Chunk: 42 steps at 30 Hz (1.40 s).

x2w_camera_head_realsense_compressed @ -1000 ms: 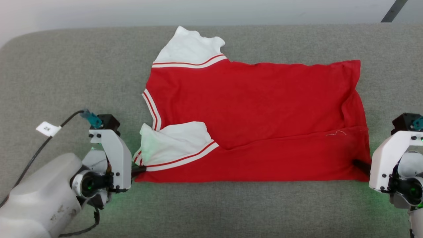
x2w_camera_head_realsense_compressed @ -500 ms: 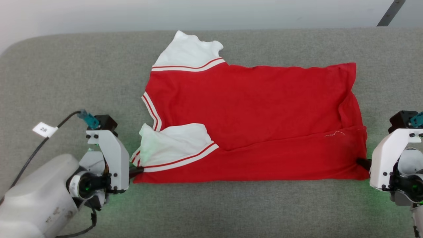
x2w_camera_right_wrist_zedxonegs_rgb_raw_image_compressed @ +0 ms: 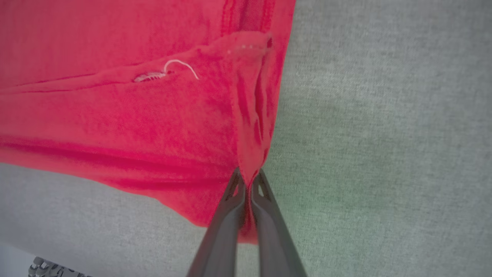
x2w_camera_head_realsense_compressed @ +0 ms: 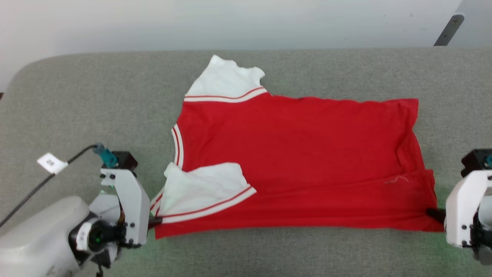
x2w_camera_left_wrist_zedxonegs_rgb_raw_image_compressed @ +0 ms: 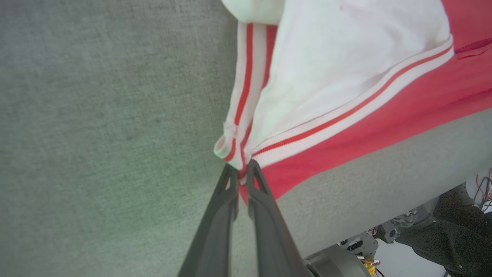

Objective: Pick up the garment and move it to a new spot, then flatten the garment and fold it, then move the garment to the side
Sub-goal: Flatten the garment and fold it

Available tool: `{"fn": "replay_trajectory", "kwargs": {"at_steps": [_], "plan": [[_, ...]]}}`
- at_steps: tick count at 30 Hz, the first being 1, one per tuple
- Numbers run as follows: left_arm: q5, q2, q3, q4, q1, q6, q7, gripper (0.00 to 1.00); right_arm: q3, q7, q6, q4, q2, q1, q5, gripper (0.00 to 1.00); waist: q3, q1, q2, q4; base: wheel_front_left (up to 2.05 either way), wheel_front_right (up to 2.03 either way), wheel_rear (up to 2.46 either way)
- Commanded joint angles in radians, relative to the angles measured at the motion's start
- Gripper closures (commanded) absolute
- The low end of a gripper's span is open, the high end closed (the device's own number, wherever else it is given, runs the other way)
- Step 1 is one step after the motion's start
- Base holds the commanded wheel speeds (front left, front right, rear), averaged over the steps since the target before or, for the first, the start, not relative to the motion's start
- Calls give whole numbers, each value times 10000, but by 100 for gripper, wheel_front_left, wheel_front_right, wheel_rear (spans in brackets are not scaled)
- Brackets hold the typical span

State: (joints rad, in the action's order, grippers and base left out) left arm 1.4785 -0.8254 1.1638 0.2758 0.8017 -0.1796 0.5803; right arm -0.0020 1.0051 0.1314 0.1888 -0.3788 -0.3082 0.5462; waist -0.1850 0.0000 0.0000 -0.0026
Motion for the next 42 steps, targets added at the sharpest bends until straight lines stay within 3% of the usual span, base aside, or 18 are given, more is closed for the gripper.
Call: {"fn": "replay_trajectory", "kwargs": {"at_steps": [1, 9, 17, 18, 19, 20, 21, 22, 23, 25, 36, 42], "plan": [[-50, -217, 45, -229, -206, -186, 21, 100, -115, 100, -14, -143, -161, 282, 69, 100, 63, 0, 0, 9, 0, 0, 0], [-15, -768, 210, -1622, -880, -878, -125, 100, -457, 477, -14, -905, -152, 1324, 168, 100, 136, 0, 0, 28, 0, 0, 0], [-108, -646, 299, -1757, -1228, -946, -433, 100, -590, 403, -14, -1102, 254, 1646, -138, 100, 152, 0, 0, -3, 0, 0, 0], [-179, -627, 294, -1739, -1202, -903, -492, 78, -578, 364, -14, -1127, 280, 1629, -149, 90, 151, 0, 0, -13, 0, 0, 0], [-181, -607, 283, -1719, -1177, -863, -535, 67, -555, 315, -14, -1166, 315, 1595, -157, 87, 145, 0, 0, -20, 0, 0, 0], [-196, -585, 270, -1708, -1145, -835, -546, 61, -526, 288, -13, -1179, 330, 1581, -170, 76, 144, 0, 0, -23, 0, 0, 0], [-194, -576, 245, -1696, -1105, -809, -571, 40, -507, 255, -13, -1221, 366, 1570, -192, 59, 146, 0, 0, -30, 0, 0, 0], [-210, -589, 226, -1682, -1067, -782, -590, 13, -529, 224, -13, -1254, 401, 1557, -210, 59, 148, 0, 0, -42, 0, 0, 0], [-227, -612, 224, -1673, -1033, -768, -580, 0, -541, 218, -13, -1266, 432, 1553, -228, 21, 150, 0, 0, -52, 0, 0, 0], [-269, -680, 182, -1677, -951, -775, -570, 0, -562, 223, -13, -1324, 483, 1565, -283, 0, 160, 0, 0, -72, 0, 0, 0], [-641, -1262, -298, -2158, 41, -888, -493, 0, -860, 78, -13, -2011, 802, 1476, -459, 0, 149, 0, 0, -293, 0, 0, 0], [-1142, -1173, -765, -1941, 1073, -464, -857, 0, -824, -1547, -13, -2870, 1004, 1177, -546, 0, -11, 0, 0, -550, 0, 0, 0]]}}
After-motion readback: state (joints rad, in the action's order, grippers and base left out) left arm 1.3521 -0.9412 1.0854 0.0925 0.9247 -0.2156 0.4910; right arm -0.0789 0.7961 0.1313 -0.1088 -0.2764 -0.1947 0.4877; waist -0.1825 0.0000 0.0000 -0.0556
